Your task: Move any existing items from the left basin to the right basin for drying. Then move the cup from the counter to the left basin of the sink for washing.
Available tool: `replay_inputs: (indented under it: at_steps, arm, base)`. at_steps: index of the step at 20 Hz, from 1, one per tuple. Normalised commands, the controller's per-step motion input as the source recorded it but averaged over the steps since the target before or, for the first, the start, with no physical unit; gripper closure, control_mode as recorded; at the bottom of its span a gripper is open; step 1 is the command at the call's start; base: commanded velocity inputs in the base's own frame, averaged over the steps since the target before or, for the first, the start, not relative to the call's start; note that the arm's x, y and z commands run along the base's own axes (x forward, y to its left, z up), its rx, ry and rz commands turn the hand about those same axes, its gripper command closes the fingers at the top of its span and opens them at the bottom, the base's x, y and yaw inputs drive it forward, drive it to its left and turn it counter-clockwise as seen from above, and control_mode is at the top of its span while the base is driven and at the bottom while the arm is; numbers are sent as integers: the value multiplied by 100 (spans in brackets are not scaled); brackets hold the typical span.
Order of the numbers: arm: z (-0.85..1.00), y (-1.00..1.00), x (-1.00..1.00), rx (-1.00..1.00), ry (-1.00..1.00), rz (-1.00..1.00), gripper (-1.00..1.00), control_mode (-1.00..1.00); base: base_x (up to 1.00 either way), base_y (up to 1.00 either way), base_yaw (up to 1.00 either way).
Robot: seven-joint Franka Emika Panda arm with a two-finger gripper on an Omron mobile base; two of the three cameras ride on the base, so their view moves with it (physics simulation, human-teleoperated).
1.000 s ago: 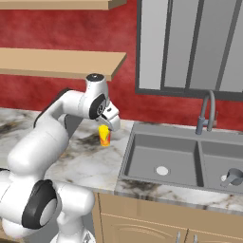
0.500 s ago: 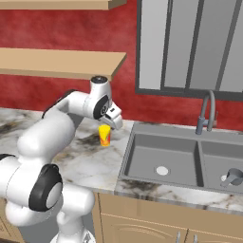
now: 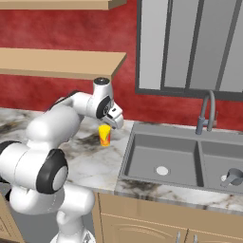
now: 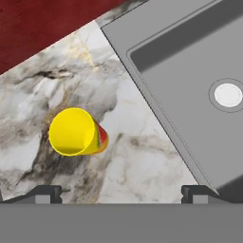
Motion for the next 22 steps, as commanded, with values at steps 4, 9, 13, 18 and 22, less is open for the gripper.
replay_inputs:
  at_steps: [4, 9, 13, 18, 22]
  arm:
    - [-10, 7, 17, 0, 0, 0, -100, -100]
    - [-8, 9, 13, 0, 0, 0, -100, -100]
    - [-10, 8, 13, 0, 1, 0, -100, -100]
    - [-10, 10, 9, 0, 1, 0, -100, -100]
    - [-13, 8, 13, 0, 0, 0, -100, -100]
  base:
    - [0, 0, 0]
    - [0, 0, 0]
    - [0, 0, 0]
    - [0, 0, 0]
    - [0, 0, 0]
